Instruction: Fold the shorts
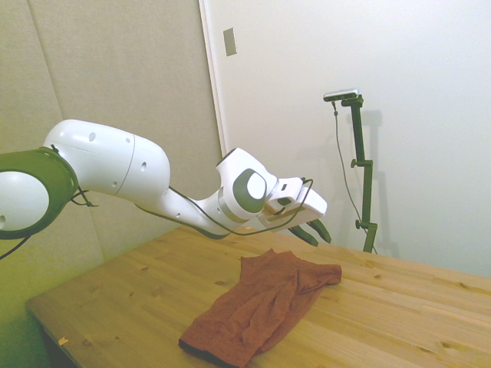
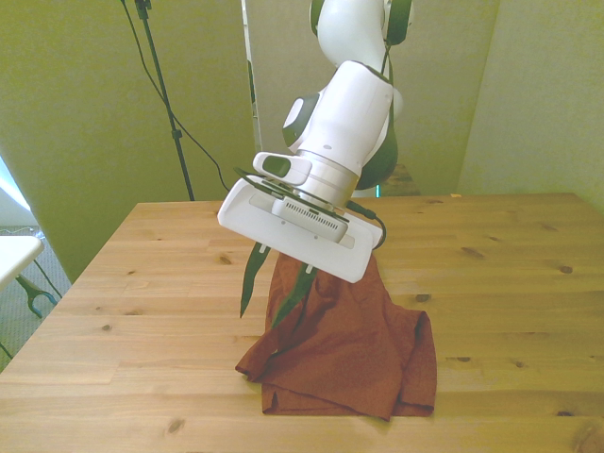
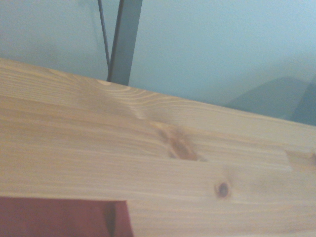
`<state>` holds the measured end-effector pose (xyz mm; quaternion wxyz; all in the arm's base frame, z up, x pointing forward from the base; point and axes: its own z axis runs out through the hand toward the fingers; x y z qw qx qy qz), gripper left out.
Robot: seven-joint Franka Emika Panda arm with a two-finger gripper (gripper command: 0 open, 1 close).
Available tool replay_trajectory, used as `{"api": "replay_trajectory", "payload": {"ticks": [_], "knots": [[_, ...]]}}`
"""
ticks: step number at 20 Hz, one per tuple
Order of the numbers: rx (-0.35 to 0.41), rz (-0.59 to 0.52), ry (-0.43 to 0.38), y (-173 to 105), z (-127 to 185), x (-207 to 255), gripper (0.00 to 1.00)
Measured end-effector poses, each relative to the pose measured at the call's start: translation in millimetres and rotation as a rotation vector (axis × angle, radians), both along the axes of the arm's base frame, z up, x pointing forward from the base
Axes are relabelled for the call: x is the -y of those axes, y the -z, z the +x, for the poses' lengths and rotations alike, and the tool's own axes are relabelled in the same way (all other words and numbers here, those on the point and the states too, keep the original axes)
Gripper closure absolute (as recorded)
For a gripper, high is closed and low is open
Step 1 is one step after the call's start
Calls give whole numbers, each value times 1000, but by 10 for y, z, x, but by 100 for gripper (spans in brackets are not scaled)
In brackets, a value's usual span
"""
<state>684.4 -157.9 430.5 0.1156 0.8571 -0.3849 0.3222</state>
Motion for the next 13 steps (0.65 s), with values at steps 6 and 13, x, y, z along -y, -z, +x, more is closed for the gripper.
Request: {"api": "replay_trajectory", "payload": {"ticks": [6, 13], "knots": [[-198, 308, -21, -111, -763, -904, 0], [-382, 466, -74, -232, -2103, -1651, 0]]}}
